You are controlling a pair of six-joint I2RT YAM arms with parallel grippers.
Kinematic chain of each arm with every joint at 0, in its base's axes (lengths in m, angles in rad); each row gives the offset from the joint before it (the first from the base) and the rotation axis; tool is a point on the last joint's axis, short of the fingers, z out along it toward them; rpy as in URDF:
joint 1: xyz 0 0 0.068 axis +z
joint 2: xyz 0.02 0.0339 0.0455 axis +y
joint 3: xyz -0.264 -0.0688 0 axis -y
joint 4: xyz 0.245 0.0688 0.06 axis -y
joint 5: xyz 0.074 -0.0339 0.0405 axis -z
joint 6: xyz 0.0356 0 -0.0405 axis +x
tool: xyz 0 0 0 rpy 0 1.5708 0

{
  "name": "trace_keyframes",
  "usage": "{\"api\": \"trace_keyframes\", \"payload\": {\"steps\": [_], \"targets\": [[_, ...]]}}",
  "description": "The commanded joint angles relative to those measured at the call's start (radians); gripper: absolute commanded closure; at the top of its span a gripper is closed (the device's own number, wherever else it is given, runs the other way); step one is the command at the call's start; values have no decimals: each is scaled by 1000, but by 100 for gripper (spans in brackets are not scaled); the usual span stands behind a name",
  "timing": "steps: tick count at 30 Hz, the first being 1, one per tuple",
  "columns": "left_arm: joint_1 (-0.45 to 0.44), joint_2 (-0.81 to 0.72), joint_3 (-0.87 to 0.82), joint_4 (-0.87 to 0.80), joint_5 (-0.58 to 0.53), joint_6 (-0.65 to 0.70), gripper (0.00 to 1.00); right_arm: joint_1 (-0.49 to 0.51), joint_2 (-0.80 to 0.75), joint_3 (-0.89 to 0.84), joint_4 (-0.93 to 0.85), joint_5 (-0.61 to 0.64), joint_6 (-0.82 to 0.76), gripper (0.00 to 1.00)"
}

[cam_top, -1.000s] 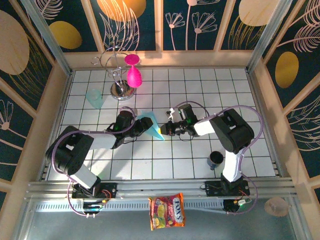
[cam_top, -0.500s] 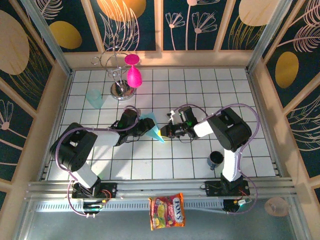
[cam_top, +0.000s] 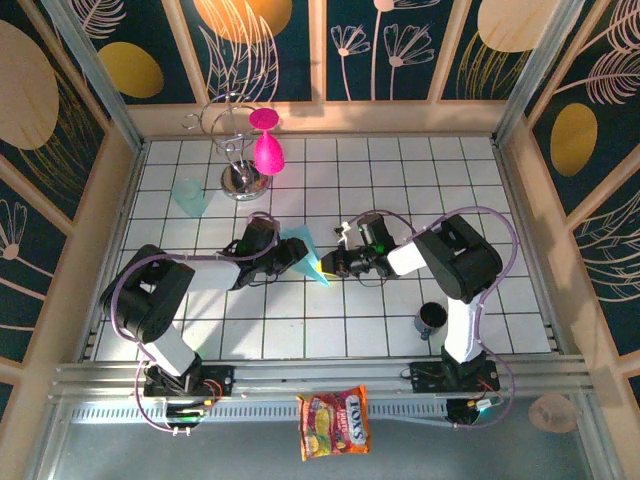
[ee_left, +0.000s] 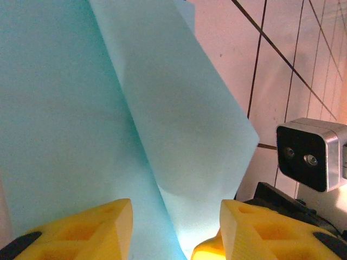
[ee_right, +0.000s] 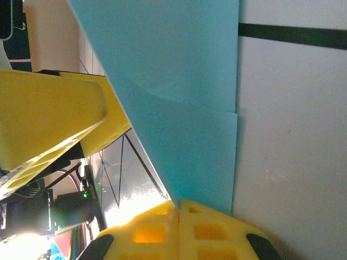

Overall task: Fold a paper plane with a square sheet of paper (pick it up from the middle)
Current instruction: Fourth fold the wing at the center of the table.

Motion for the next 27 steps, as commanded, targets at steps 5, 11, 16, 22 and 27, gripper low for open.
{"api": "trace_keyframes", "payload": {"steps": [5, 11, 16, 22, 27], "targets": [[-5, 39, 62, -80, -26, 36, 51, -8, 21, -18, 19, -16, 11, 100], [-11, 76, 89, -153, -57, 39, 53, -9, 26, -20, 22, -13, 16, 100], [-12, 94, 108, -209, -91, 36, 54, -9, 25, -21, 19, -11, 16, 100], [-19, 126, 143, -324, -163, 28, 55, -38, 6, -27, 25, -2, 28, 97], [-22, 162, 174, -422, -219, 22, 56, -60, -90, -70, 41, 13, 51, 82]]}}
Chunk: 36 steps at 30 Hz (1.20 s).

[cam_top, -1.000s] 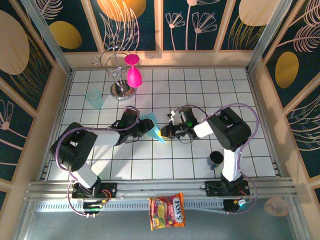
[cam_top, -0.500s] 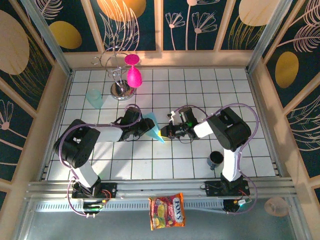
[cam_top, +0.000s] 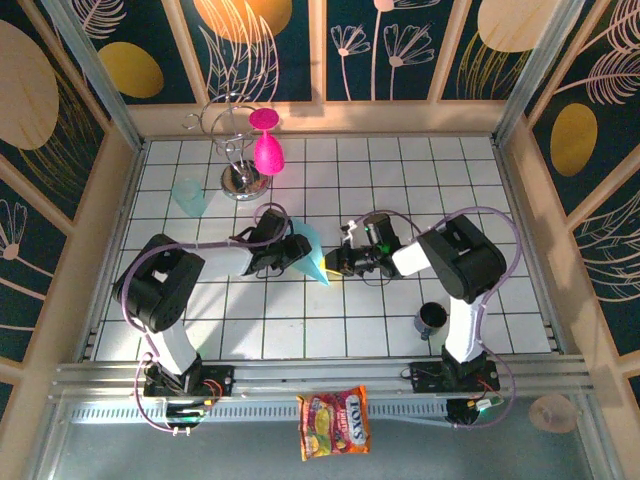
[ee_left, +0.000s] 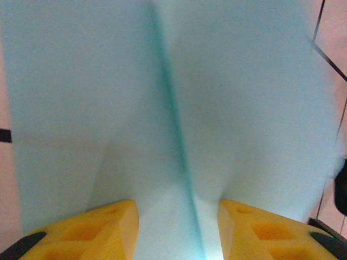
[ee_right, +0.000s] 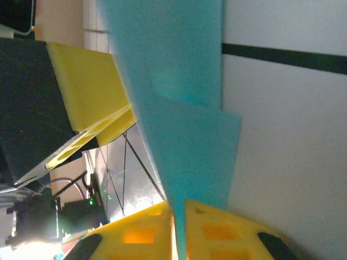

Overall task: Fold a paper plane with a square sheet of paper (pick it up from the middle)
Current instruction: Fourth fold the wing at the center of the table.

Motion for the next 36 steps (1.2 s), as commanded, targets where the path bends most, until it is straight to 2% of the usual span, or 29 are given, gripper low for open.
{"api": "trace_keyframes", "payload": {"steps": [1, 5, 11, 18, 26, 36], "targets": [[2, 71, -7, -187, -105, 3, 56, -23, -83, -33, -14, 26, 5, 79], [0, 103, 4, -227, -120, 0, 56, -28, -138, -34, -89, 69, -44, 75], [-3, 95, -7, -195, -102, -7, 58, -10, -90, 14, -131, 74, -80, 74], [-2, 78, 0, -189, -103, -6, 63, 31, -101, 50, -165, 137, -151, 71], [-2, 70, -4, -181, -97, -9, 68, 130, -145, 75, -252, 315, -311, 67], [-3, 68, -12, -174, -91, -8, 69, 180, -157, 91, -295, 474, -378, 66]]}}
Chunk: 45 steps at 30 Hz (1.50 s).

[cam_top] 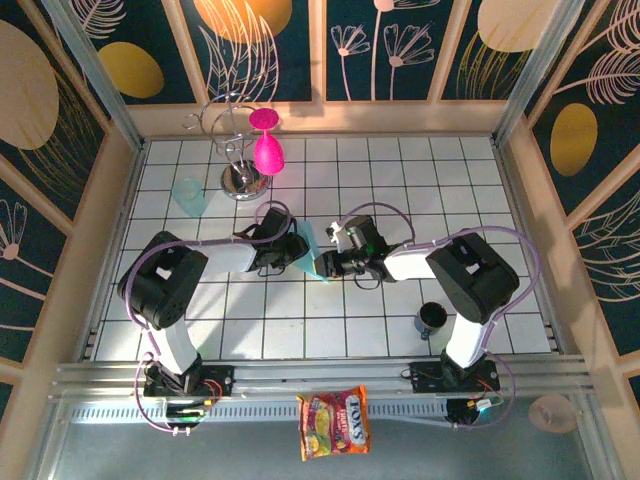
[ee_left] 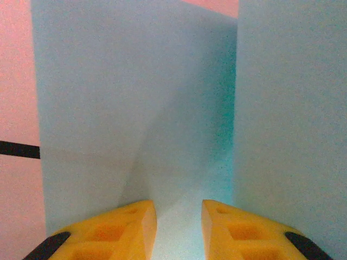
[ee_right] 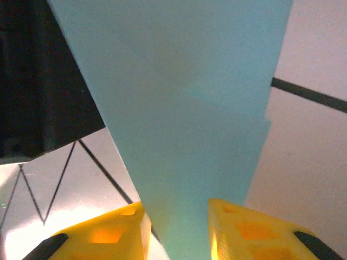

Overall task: Fold a paper plane with a square sheet of paper (pick it up from the middle)
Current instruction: Fourth fold the wing at the center of the table.

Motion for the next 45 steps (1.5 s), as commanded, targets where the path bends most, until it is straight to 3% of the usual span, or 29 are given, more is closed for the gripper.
{"api": "trace_keyframes", "payload": {"steps": [1, 11, 23, 29, 36, 41, 45], "targets": [[5, 42, -50, -114, -38, -3, 69, 23, -17, 39, -38, 87, -58, 66], [5, 43, -51, -110, -35, -5, 69, 66, -4, 62, -53, 158, -95, 67], [6, 25, -53, -104, -38, -9, 70, 76, -19, 63, -71, 181, -107, 84], [7, -85, -37, -111, -90, -8, 70, 75, -25, 80, -120, 175, -117, 96], [27, -258, -59, -170, -213, 6, 66, 62, -23, 122, -211, 126, -139, 100], [58, -354, -169, -59, -137, 1, 65, 40, -4, 163, -291, 72, -151, 100], [58, -381, -239, 96, -10, -2, 65, 22, -39, 158, -339, 130, -156, 100]]}}
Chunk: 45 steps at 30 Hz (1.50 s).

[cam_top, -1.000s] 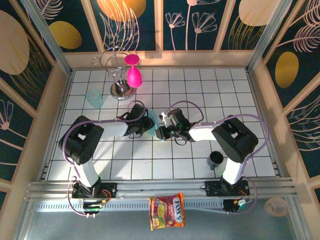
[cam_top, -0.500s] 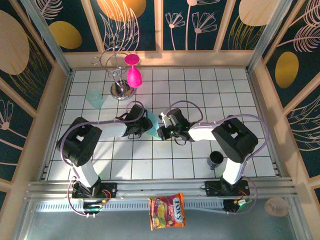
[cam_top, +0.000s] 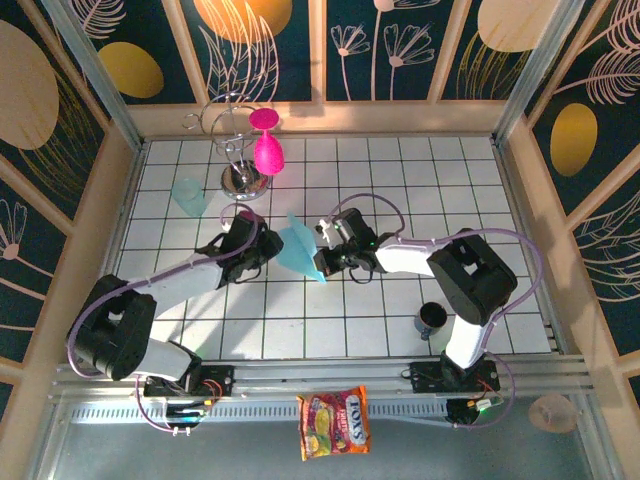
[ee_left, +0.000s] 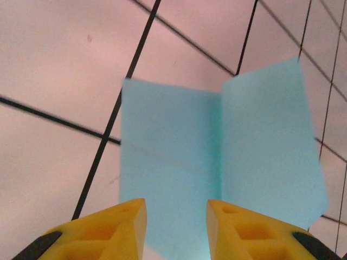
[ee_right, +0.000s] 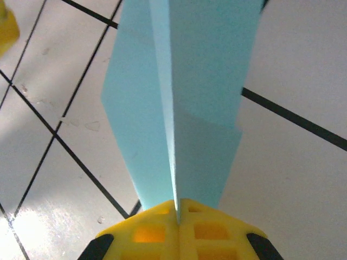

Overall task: Fold a paper plane with a square sheet of paper (pick it up from the middle)
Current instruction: Fourth fold the wing at the center of the table.

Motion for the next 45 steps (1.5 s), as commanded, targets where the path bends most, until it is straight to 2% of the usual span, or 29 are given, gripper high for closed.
{"api": "trace_keyframes", "payload": {"steps": [1, 4, 8, 12, 19, 26, 35, 45], "targets": [[-2, -10, -41, 142, 126, -3, 66, -19, -51, 10, -96, 42, -30, 100], [-19, 20, -37, 206, 192, 8, 66, -20, -80, -1, -145, 95, -46, 100], [-48, 57, -30, 256, 214, -2, 67, -20, -101, -13, -196, 132, -45, 100], [-56, 89, -56, 311, 230, -33, 68, -13, -87, 3, -220, 83, -43, 100], [-57, 88, -108, 268, 137, -55, 74, -6, 19, 90, -260, -48, -75, 100], [-56, 63, -146, 301, 134, -72, 75, -8, 79, 141, -270, -130, -86, 100], [-57, 93, -122, 330, 189, -43, 70, -32, 128, 162, -250, -260, -66, 100], [-56, 151, -91, 330, 206, -17, 62, -45, 148, 171, -233, -301, -65, 98]]}}
